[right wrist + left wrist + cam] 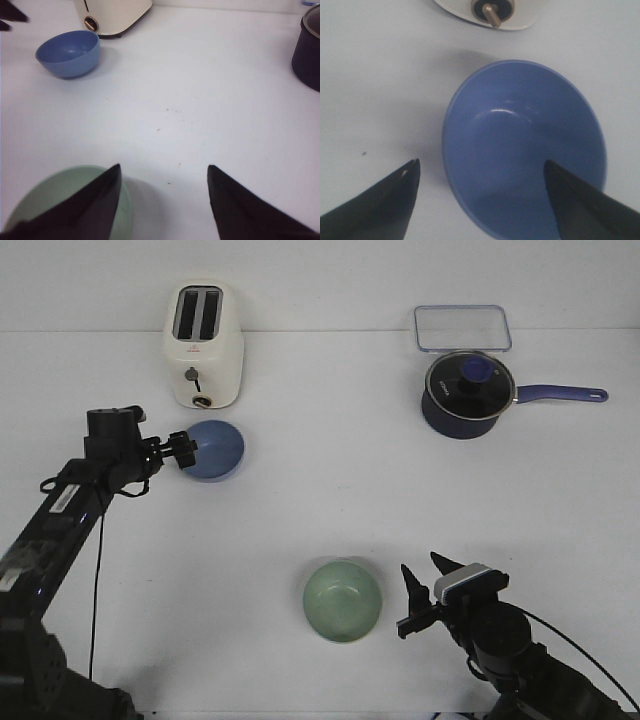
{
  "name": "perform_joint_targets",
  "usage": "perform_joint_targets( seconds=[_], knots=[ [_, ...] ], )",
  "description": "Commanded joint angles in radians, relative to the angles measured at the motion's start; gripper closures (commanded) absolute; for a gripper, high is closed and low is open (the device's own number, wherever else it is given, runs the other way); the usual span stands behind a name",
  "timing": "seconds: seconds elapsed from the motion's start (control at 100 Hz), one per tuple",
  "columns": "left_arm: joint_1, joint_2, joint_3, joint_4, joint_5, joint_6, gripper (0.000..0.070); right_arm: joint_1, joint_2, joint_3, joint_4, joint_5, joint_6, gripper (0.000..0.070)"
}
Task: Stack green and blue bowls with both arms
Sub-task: 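Lift the light blue bowl with the left gripper over the green bowl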
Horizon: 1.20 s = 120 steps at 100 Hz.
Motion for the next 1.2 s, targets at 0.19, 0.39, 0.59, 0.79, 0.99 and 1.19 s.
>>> perform_joint_targets(
  seconds=[0.19,0.39,0.59,0.79,0.99,1.19],
  knots=[
    [-0.013,0.228,0.119,0.005,-0.032,0.014,0.0243,0.011,0.006,0.002,0.016,0.008,-0.012,0.0343],
    [-0.014,0.257,0.121,0.006,-0.06,0.019,0.0659,0.011,0.006,0.002,0.016,0.008,-0.011,0.0343],
    [-0.022,0.193,0.121,-0.006,-0.071,0.036,0.0689,0.011,0.006,0.002,0.015,0.008,-0.012,0.0343],
    [-0.03,-0.01,0.121,-0.094,0.006,0.051,0.069,0.011,0.006,0.002,0.015,0.011,-0.013,0.0343],
    [-0.135,-0.242,0.1,-0.253,0.058,0.076,0.069,0.011,0.006,0.002,0.016,0.044,-0.013,0.0343],
    [-0.413,-0.371,-0.05,-0.23,0.057,0.002,0.0691,0.011,0.006,0.002,0.022,0.067,-0.013,0.0343]
  ],
)
